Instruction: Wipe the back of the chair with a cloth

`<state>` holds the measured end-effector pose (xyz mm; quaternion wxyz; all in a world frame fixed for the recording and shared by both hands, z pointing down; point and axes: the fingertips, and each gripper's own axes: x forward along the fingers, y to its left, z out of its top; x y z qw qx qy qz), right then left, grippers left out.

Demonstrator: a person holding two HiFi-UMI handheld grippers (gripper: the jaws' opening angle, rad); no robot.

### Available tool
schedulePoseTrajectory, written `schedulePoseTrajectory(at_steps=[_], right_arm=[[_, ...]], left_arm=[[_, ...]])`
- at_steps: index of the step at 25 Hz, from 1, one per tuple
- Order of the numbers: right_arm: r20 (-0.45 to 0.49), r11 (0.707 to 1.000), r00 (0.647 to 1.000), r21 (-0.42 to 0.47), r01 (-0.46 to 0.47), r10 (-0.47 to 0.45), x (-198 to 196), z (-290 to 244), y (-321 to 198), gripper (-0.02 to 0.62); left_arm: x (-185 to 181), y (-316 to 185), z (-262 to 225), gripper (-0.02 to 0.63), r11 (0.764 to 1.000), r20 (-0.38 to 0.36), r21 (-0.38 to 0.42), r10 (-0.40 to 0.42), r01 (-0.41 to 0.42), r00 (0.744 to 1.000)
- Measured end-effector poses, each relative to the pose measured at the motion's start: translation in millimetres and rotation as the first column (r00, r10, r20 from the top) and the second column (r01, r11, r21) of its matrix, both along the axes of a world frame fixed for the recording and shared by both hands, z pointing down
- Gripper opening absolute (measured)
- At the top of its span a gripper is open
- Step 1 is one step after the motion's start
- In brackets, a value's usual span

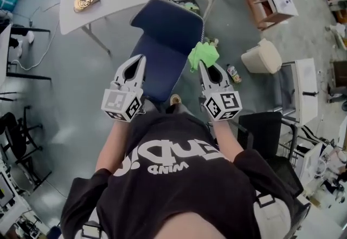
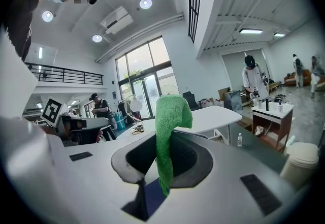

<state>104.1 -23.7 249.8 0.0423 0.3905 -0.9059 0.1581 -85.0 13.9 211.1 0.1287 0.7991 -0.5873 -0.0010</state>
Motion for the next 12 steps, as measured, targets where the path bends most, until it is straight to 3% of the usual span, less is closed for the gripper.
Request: schedulePoseTrajectory(at_steps=[6, 12], right_arm=[[-0.005, 0.989, 0.989, -0.008, -0.145, 0.145, -8, 6, -2, 0.057], [-0.034, 0.975, 0.974, -0.009, -0.223, 0.223, -11, 14, -11, 0.057]], left_arm=[[-6, -27, 6, -0.005, 0.989, 0.002, -0.02, 0.143, -0.143, 0.99], [-9, -47, 13, -0.005, 0.974, -0.005, -0.035, 0.222, -0.222, 0.975]])
